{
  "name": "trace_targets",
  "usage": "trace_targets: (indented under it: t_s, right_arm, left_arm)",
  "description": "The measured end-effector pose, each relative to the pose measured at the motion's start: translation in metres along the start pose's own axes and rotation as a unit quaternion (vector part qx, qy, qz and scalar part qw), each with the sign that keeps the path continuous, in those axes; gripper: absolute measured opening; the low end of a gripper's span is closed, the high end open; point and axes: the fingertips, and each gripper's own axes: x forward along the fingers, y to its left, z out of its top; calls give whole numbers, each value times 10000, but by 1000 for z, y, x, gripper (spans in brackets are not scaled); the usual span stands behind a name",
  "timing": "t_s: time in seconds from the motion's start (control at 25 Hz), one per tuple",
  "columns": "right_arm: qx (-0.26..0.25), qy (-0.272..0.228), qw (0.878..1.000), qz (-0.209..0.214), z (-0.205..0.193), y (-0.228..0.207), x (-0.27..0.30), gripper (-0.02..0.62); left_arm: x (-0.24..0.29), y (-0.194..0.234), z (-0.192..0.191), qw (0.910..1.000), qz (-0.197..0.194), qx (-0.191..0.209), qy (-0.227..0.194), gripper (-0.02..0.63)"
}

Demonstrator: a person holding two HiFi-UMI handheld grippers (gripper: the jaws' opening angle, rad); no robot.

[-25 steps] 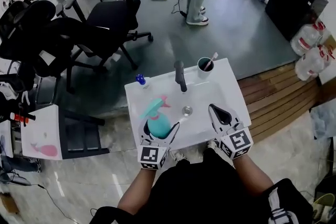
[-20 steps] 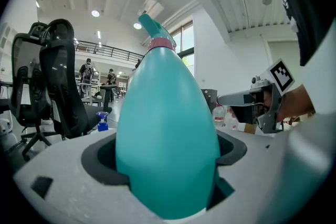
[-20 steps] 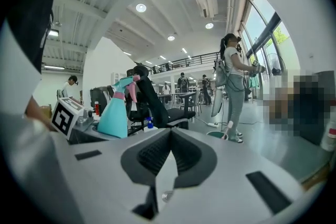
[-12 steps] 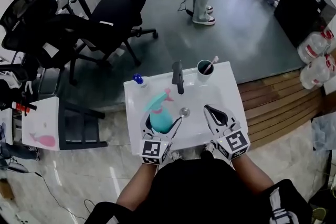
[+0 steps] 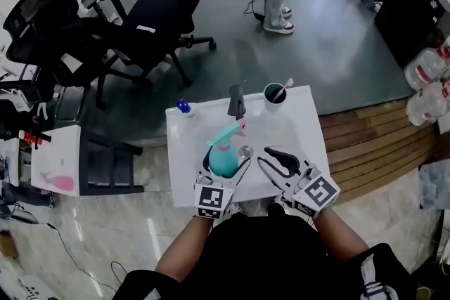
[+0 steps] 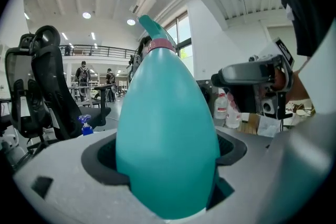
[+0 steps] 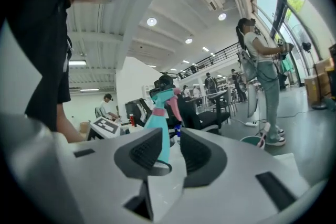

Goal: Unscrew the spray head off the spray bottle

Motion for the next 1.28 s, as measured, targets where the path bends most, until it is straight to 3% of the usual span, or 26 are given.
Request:
trace_targets:
  t_s: [0.16, 0.44, 0.72, 1.04, 1.28]
  right_arm:
    - [230, -86, 9993, 283, 11, 11, 8, 146]
    - [695, -95, 9962, 523, 21, 17, 21, 152]
    - [968, -118, 9942, 461, 24, 15, 30, 158]
    - [1280, -210, 9916, -16, 25, 3, 29, 166]
    - [1469, -262, 9887, -136, 29, -1, 30, 159]
  left_arm:
    - [5, -5, -4, 9998, 57, 159, 130, 465]
    - [12, -19, 2, 9988, 50, 462, 150, 465]
    - [18, -29, 0, 9968, 110, 764, 198, 465]
    - [20, -32, 9, 9911, 370, 1238, 323, 465]
    - [18, -31, 14, 9895, 473, 1331, 302, 465]
